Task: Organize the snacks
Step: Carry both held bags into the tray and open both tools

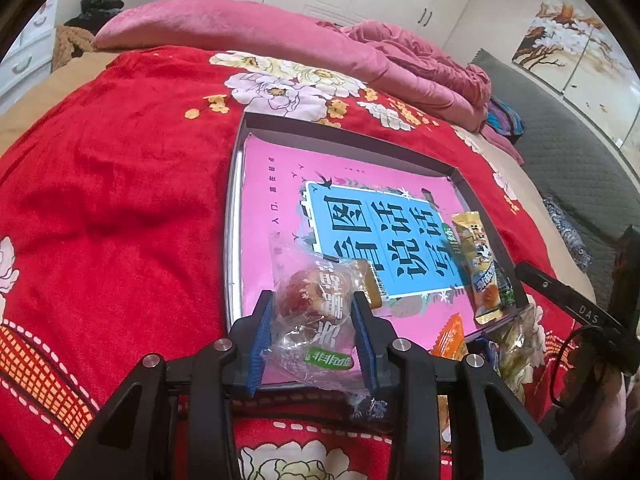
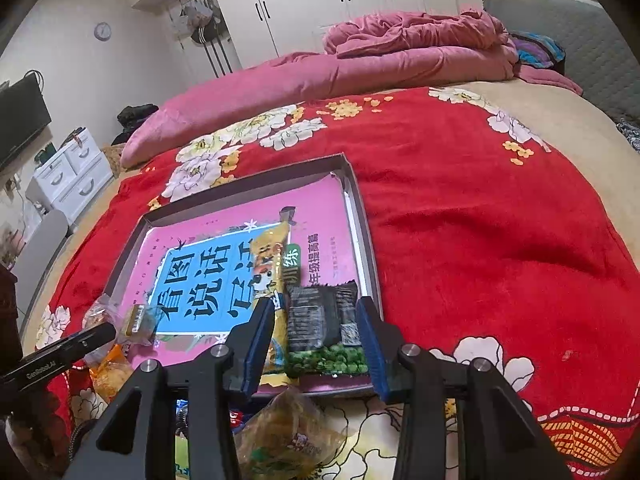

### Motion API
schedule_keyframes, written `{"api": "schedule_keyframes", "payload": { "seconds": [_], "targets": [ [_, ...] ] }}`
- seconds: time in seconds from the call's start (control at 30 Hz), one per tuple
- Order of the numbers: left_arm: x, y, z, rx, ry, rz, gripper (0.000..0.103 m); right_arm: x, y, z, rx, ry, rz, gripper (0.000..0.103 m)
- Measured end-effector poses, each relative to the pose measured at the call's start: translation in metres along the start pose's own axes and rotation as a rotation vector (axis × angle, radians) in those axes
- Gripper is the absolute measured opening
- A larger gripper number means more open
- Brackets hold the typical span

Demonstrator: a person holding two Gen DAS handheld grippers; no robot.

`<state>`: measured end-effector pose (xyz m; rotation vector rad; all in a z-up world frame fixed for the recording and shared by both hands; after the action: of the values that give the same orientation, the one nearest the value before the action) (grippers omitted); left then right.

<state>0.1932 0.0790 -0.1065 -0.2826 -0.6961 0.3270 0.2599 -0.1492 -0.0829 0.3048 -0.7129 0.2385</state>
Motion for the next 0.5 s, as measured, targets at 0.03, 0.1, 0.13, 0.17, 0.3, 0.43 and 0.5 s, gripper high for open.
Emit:
{"api": "schedule_keyframes", "payload": {
  "seconds": [0.03,0.1,0.13,0.17,0.3,0.43,0.5],
  "targets": [
    [0.0,0.001,0.0,-0.001,0.0,0.001,0.039,0.0,0.0,0.001,0.001,-0.001,-0.002,0.044],
    [0.0,0.0,0.0,-0.007,0.0,0.005,0.041,0.001,0.001,0.005,0.004,-0.009,-0.006,0.045],
    [0.0,0.0,0.001,-0.017,0.0,0.011,0.043,0.001,0.001,0.007,0.005,-0.013,-0.006,0.046],
    [0.0,0.0,0.002,-0.023,-0.002,0.015,0.043,0.002,0.002,0.01,0.006,-0.02,-0.006,0.046],
    [0.002,-0.001,0.005,-0.024,-0.012,0.014,0.045,0.002,0.006,0.02,0.017,-0.037,-0.002,0.052],
    [0.003,0.001,0.009,-0.017,-0.023,0.012,0.058,0.002,0.01,0.029,0.025,-0.047,0.001,0.053],
    [0.004,0.003,0.01,-0.022,-0.025,0.02,0.058,0.002,0.012,0.033,0.024,-0.053,0.007,0.054]
  ]
}}
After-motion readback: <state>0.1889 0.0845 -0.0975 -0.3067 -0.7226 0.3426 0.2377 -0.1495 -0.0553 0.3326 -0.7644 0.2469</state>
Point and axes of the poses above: each gripper's, at about its wrist camera, not at the fingertips, and z roughly against the way its jaws point, y to its left, x to its top, the point moved 9 cm from there along -z, roughly the way its jaws point, and after that the axes turned 3 degrees about z, right-handed, at the moved point
